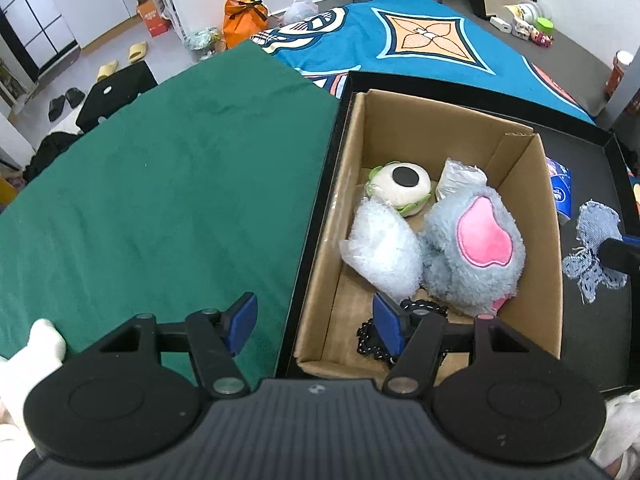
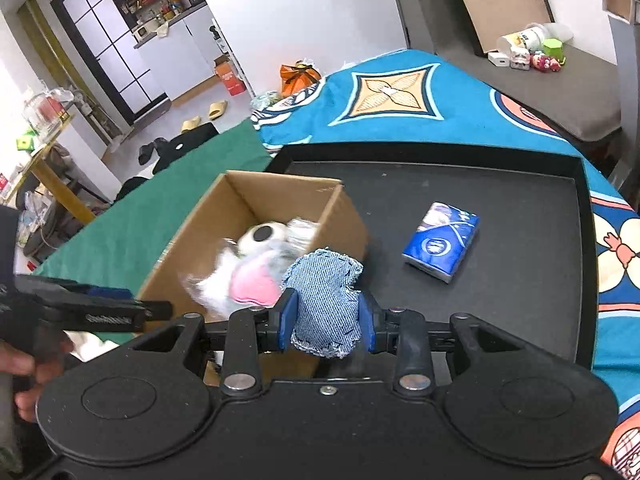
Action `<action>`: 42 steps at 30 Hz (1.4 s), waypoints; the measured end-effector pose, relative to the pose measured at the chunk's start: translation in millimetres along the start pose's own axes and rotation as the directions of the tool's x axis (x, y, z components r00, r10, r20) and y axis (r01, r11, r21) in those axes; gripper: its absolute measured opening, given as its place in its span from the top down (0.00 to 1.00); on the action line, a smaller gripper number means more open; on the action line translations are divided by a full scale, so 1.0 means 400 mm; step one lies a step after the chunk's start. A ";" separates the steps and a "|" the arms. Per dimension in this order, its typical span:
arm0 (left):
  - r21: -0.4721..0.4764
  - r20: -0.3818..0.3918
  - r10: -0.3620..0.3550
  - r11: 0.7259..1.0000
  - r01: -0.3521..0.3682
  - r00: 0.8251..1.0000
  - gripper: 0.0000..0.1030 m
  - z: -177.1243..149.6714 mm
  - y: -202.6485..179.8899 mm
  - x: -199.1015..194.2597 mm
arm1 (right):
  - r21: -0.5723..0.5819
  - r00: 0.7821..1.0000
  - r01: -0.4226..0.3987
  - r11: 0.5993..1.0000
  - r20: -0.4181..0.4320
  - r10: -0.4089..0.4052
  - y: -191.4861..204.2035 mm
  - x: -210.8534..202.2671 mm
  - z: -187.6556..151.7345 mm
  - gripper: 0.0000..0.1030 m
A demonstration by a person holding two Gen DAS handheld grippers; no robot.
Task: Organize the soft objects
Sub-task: 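Carry the denim cloth into the box with the right tool and open, then move the right tool to the blue tissue pack and grasp it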
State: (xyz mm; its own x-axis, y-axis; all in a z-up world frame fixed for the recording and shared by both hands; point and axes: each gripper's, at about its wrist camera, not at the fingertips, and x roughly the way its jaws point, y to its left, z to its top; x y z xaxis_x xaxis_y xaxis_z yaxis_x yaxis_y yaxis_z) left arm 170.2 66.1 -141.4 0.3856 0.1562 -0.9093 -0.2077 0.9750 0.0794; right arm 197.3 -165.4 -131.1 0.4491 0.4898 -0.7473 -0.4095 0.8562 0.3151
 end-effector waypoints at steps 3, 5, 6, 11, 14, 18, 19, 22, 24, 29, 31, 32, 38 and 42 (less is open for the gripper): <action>-0.002 0.005 -0.025 1.000 0.025 1.000 0.40 -0.009 0.016 0.003 | -0.014 1.000 0.003 1.000 0.005 -0.003 0.034 -0.007 0.007 0.68; -0.007 0.009 -0.039 0.999 0.039 0.999 0.40 -0.013 0.026 0.006 | -0.025 1.000 0.004 1.000 0.004 -0.004 0.056 -0.007 0.010 0.68; -0.012 0.010 -0.046 0.999 0.046 0.999 0.40 -0.015 0.031 0.008 | -0.031 1.000 0.005 1.000 0.002 -0.005 0.066 -0.006 0.012 0.68; -0.026 0.018 -0.093 0.995 0.094 0.995 0.41 -0.020 0.050 0.018 | -0.050 1.000 0.008 0.999 -0.016 -0.008 0.110 0.011 0.016 0.68; -0.026 0.025 -0.117 0.993 0.118 0.993 0.43 -0.023 0.054 0.023 | -0.052 1.000 0.006 0.999 -0.026 -0.007 0.133 0.021 0.015 0.68; -0.019 0.028 -0.146 0.989 0.146 0.989 0.50 -0.029 0.055 0.032 | -0.063 0.999 0.006 0.998 -0.038 -0.009 0.163 0.030 0.011 0.68; -0.018 0.025 -0.156 0.987 0.157 0.987 0.53 -0.030 0.055 0.034 | -0.064 0.999 0.006 0.998 -0.040 -0.008 0.169 0.032 0.010 0.68; -0.007 0.026 -0.171 0.985 0.172 0.985 0.60 -0.034 0.055 0.036 | -0.065 0.999 0.003 0.998 -0.053 -0.007 0.186 0.041 0.007 0.67; -0.008 0.026 -0.181 0.983 0.181 0.983 0.67 -0.035 0.058 0.039 | -0.079 0.997 0.005 0.997 -0.076 -0.011 0.199 0.049 0.006 0.63; -0.019 0.019 -0.166 0.986 0.166 0.986 0.90 -0.032 0.072 0.043 | -0.076 0.997 0.034 0.997 -0.066 -0.039 0.195 0.031 0.018 0.51; -0.025 0.009 -0.179 0.984 0.179 0.984 0.89 -0.027 0.076 0.042 | -0.068 0.997 0.050 0.996 -0.058 -0.054 0.182 0.022 0.024 0.51; -0.020 0.005 -0.178 0.984 0.178 0.984 0.90 -0.025 0.074 0.042 | -0.063 0.997 0.060 0.996 -0.052 -0.063 0.174 0.016 0.027 0.51; -0.010 -0.013 -0.165 0.986 0.164 0.986 0.90 -0.020 0.068 0.043 | -0.022 0.994 0.094 0.995 -0.048 -0.095 0.116 0.006 0.020 0.50; -0.005 -0.020 -0.160 0.987 0.160 0.987 0.89 -0.011 0.065 0.042 | 0.010 0.993 0.101 0.995 -0.058 -0.100 0.082 0.012 0.009 0.50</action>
State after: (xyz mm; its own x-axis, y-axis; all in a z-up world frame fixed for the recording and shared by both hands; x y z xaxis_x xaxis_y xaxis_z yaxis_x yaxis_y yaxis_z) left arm 167.4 93.4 -156.2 0.3958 -0.0047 -0.9183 -0.1480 0.9866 -0.0688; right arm 188.9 -134.1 -122.4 0.4411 0.3913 -0.8077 -0.3538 0.9029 0.2443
